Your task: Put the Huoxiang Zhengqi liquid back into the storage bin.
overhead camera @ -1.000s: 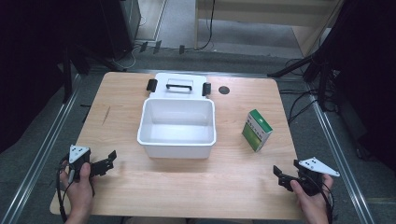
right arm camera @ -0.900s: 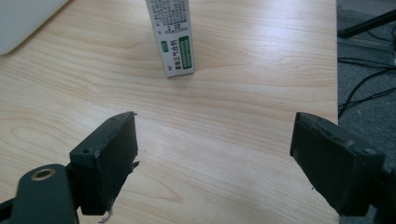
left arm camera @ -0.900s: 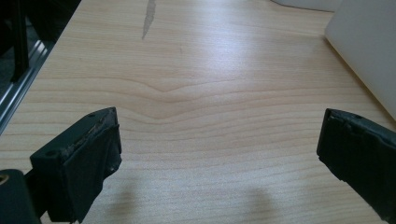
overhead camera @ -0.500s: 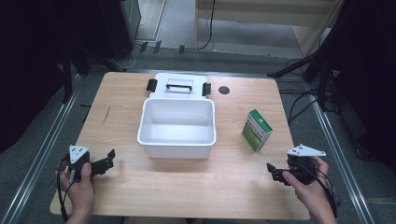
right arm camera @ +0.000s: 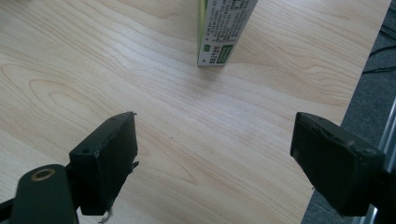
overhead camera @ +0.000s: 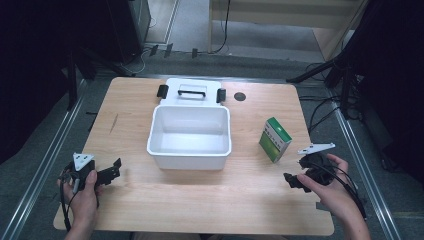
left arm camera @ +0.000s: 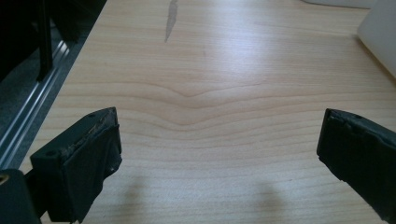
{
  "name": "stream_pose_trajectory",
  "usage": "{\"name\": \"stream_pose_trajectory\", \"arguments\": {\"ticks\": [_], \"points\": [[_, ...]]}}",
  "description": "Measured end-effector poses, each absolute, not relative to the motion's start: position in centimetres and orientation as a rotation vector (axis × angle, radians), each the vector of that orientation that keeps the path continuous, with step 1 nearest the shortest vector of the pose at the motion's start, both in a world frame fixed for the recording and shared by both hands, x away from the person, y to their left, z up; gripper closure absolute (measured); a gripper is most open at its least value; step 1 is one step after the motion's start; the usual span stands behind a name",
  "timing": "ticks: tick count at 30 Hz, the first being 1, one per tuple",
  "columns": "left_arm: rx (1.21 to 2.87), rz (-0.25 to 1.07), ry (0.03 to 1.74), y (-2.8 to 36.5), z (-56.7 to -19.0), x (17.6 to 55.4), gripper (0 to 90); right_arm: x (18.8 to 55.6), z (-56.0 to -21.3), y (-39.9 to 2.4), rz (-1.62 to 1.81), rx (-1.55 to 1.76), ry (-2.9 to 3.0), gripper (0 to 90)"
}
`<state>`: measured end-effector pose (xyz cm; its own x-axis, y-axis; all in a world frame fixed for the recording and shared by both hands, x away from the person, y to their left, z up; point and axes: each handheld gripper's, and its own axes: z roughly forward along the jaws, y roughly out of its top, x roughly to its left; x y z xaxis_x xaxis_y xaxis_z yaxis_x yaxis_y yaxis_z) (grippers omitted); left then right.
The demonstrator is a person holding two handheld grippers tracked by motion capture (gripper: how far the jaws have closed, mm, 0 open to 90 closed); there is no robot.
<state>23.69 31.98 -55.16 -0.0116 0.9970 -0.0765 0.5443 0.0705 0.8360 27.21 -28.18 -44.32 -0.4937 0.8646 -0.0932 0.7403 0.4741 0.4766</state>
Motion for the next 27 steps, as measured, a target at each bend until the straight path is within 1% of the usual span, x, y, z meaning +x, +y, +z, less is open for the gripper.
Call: {"name": "stream_pose_trajectory", "arguments": {"ticks": [5, 9, 13, 27], "points": [[1.591, 0.811, 1.611, 31.7, -55.1, 23.7, 0.6, 27.8, -43.9, -27.3, 0.494, 1.353, 2.440, 14.8], [1.577, 0.785, 1.631, 31.8, -55.2, 23.8, 0.7, 28.4, -43.7, -27.0, 0.439, 1.357, 2.468, 14.2], [1.563, 0.756, 1.638, 32.1, -55.2, 23.9, 0.7, 29.1, -43.0, -26.7, 0.443, 1.344, 2.484, 15.8], [1.567, 0.757, 1.630, 32.0, -55.2, 23.9, 0.7, 30.8, -41.8, -25.6, 0.341, 1.314, 2.538, 16.3]]}}
